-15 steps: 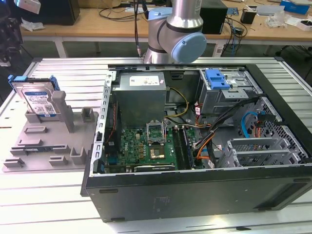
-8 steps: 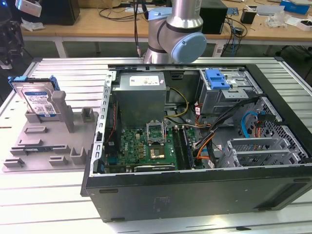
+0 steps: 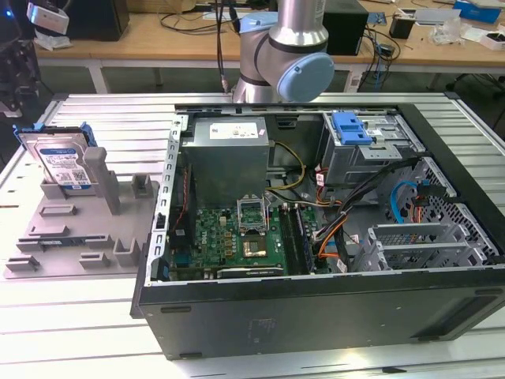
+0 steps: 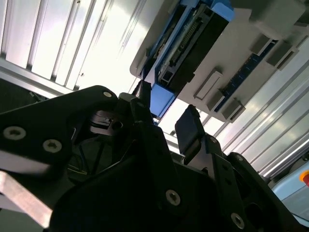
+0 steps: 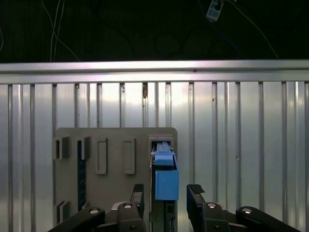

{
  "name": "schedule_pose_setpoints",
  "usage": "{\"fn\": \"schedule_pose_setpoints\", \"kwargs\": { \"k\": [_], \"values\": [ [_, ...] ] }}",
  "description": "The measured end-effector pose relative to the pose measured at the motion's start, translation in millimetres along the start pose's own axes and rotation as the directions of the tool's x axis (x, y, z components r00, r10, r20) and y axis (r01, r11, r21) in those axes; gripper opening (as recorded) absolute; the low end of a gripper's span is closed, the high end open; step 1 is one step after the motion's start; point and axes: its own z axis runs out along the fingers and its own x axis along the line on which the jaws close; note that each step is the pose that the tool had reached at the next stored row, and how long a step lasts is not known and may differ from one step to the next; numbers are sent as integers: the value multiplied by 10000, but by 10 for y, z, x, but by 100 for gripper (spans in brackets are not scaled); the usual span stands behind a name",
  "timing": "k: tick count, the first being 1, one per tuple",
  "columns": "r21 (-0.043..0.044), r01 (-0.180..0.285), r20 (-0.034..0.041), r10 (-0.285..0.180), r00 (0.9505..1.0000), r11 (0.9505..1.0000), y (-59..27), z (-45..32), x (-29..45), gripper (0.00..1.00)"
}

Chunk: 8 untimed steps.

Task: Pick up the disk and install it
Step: 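Pick up the disk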

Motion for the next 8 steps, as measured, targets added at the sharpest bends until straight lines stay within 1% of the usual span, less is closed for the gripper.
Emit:
{"fn": "schedule_pose_setpoints", "kwargs": {
  "k": [3,8],
  "values": [
    [1,-2,0,2,10000,10000,0,22,6,48],
    [0,-2,0,2,10000,10000,-2,80,7,48]
  ]
}}
